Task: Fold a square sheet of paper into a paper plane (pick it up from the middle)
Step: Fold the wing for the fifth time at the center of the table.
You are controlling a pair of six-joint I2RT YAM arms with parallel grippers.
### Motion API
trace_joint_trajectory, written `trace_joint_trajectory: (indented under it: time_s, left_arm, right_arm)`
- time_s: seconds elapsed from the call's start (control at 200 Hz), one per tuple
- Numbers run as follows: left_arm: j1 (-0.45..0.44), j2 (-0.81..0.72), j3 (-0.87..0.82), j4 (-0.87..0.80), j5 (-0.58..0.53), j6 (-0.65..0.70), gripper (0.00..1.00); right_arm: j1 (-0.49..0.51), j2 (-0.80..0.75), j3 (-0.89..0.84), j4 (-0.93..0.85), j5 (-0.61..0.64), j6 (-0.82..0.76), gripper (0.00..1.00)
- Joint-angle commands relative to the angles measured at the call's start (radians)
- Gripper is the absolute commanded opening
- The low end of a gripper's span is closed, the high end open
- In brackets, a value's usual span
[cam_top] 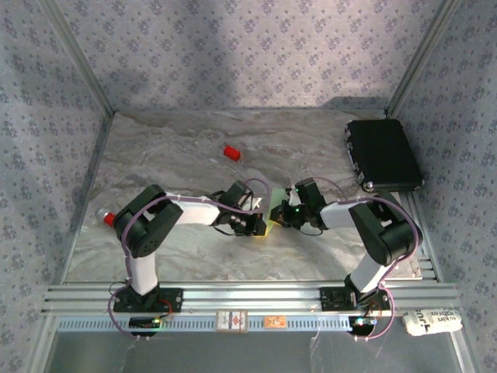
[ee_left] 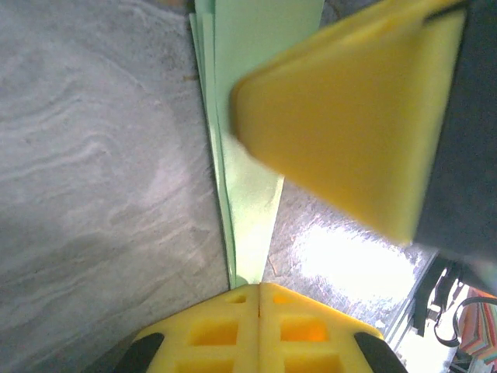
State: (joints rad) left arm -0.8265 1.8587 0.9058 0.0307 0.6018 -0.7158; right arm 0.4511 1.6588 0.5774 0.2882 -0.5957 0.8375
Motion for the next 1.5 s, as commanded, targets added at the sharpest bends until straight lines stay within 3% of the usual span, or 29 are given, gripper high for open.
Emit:
trace_joint_trajectory:
  time_s: [0.0, 0.58, 0.85, 1.164, 1.494]
  left_arm:
    - [-0.007, 0.023, -0.031, -0.069, -0.022, 0.004, 0.0]
    - [-0.007, 0.02, -0.03, -0.072, -0.02, 0.007, 0.0]
    - [-0.008, 0.01, -0.026, -0.074, -0.023, 0.003, 0.0]
    - [-0.009, -0.016, 0.008, -0.099, -0.012, 0.005, 0.0]
    - [-0.003, -0.088, 0.167, -0.202, -0.007, 0.028, 0.0]
  right_arm:
    - [-0.035, 0.023, 0.023, -0.047, 0.06, -0.032, 0.07]
    - [-0.162, 0.033, 0.098, -0.055, 0.051, -0.04, 0.09]
    - [-0.133, -0.007, 0.114, -0.074, 0.013, -0.057, 0.1]
    - [-0.127, 0.064, 0.074, -0.066, 0.078, -0.051, 0.06]
    - [-0.129, 0.086, 0.072, -0.078, 0.083, -0.069, 0.05]
